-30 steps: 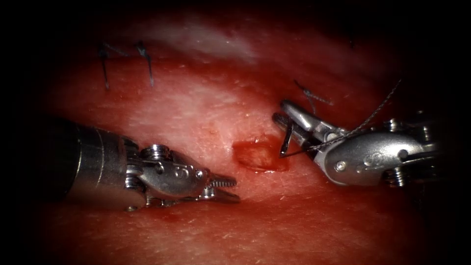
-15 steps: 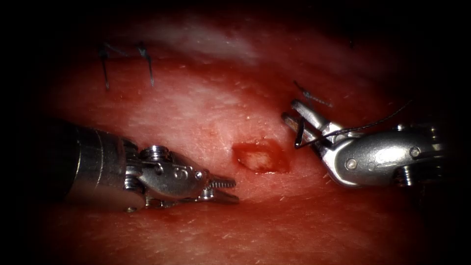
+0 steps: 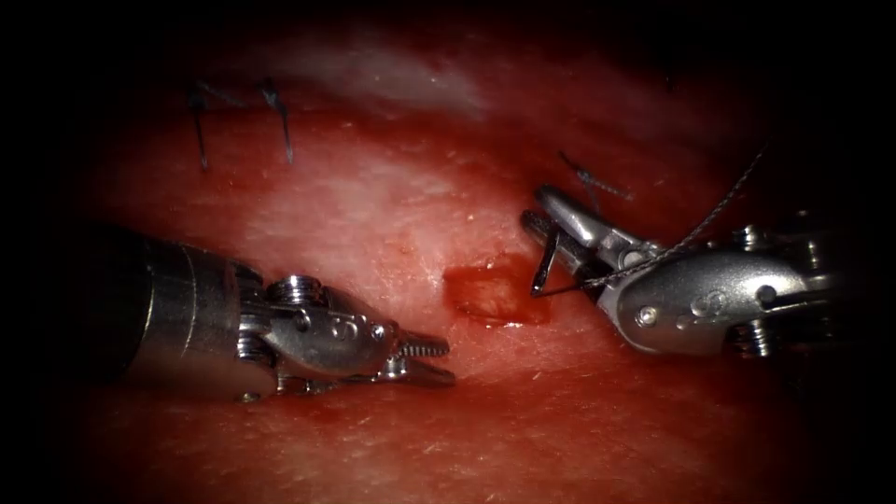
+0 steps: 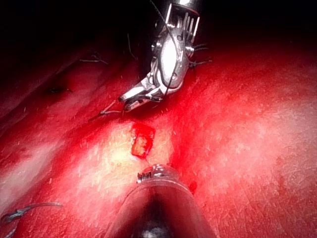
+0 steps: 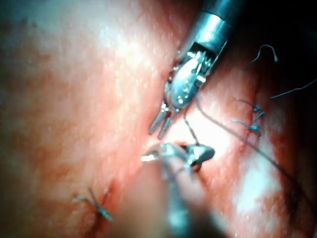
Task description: Wound Closure
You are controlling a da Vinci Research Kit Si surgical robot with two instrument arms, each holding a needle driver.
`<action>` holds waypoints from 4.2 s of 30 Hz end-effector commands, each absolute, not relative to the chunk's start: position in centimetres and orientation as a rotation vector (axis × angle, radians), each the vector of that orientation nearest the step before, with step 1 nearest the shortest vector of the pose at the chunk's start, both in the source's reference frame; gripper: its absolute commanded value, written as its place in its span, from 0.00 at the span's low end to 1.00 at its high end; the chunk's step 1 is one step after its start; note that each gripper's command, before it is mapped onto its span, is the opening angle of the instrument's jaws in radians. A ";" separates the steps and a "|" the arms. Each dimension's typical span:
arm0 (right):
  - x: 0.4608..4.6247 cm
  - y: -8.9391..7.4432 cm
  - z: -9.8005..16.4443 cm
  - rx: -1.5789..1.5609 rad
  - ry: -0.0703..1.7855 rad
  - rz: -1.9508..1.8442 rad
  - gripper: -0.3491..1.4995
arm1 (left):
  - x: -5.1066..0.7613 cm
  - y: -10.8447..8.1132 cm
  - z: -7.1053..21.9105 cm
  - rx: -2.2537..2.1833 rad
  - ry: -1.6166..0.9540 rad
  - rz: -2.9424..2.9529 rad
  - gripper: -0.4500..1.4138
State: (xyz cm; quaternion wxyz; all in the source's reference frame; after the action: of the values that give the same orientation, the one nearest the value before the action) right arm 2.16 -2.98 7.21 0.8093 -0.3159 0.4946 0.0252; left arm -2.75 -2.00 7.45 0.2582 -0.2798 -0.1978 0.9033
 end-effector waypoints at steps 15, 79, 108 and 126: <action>2.23 -3.0 7.2 -0.573 1.131 0.312 0.00 | -2.80 -2.0 7.5 -0.756 -0.538 2.451 0.22; 2.61 -2.5 7.5 -0.115 1.152 0.673 0.00 | -2.80 -2.0 7.5 -0.747 -0.542 2.456 0.22; 2.57 -2.2 7.3 -0.385 1.240 0.496 0.00 | -2.80 -2.0 7.5 -0.747 -0.542 2.457 0.23; 2.71 -2.4 7.5 -0.128 1.154 0.699 0.00 | -2.77 -2.0 7.5 -0.748 -0.549 2.457 0.23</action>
State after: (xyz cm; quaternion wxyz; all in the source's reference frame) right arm 2.64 -2.33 7.53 0.7719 -0.0423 0.5311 0.3468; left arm -2.72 -2.01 7.40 0.2551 -0.2753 -0.2018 0.9047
